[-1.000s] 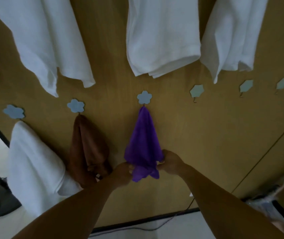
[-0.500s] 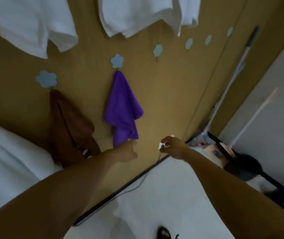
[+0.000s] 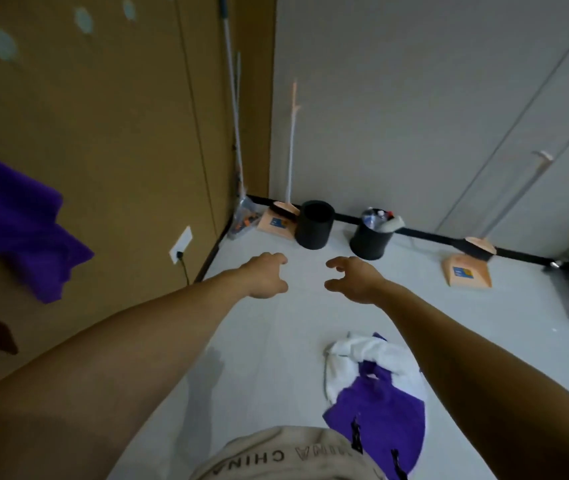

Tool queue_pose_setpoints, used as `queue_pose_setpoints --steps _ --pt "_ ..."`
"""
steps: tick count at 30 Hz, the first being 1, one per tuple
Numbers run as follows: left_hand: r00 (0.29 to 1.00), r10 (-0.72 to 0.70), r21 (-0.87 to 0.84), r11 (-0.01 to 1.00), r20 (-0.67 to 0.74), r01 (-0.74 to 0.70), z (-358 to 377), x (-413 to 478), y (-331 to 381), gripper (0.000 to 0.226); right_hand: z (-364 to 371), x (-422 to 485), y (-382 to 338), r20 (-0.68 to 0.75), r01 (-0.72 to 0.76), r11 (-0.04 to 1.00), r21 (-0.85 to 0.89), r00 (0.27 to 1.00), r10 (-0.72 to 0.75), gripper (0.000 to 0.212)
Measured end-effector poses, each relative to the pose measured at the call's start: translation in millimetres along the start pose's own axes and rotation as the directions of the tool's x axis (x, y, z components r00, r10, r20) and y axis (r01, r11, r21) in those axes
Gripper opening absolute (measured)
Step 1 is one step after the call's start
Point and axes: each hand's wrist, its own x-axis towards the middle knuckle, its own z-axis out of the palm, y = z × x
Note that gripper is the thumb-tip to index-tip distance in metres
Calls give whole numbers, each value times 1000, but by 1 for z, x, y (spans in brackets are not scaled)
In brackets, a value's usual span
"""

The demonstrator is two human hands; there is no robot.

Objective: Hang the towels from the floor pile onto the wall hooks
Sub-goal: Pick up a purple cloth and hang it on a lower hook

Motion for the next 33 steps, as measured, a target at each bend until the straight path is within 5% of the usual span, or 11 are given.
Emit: queue_pose_setpoints --steps 9,20,26,33 --pt "979 69 89 992 190 -87 119 37 147 66 -26 -76 182 -6 -231 971 68 973 232 52" --pt "921 12 104 993 390 -57 209 127 159 60 26 -55 288 145 -385 914 131 919 366 40" --pt "864 -33 54 998 503 6 309 207 133 53 106 7 361 216 -446 888 112 883 417 34" --pt "828 -165 47 985 536 166 473 290 56 37 281 102 461 355 -444 892 92 851 387 33"
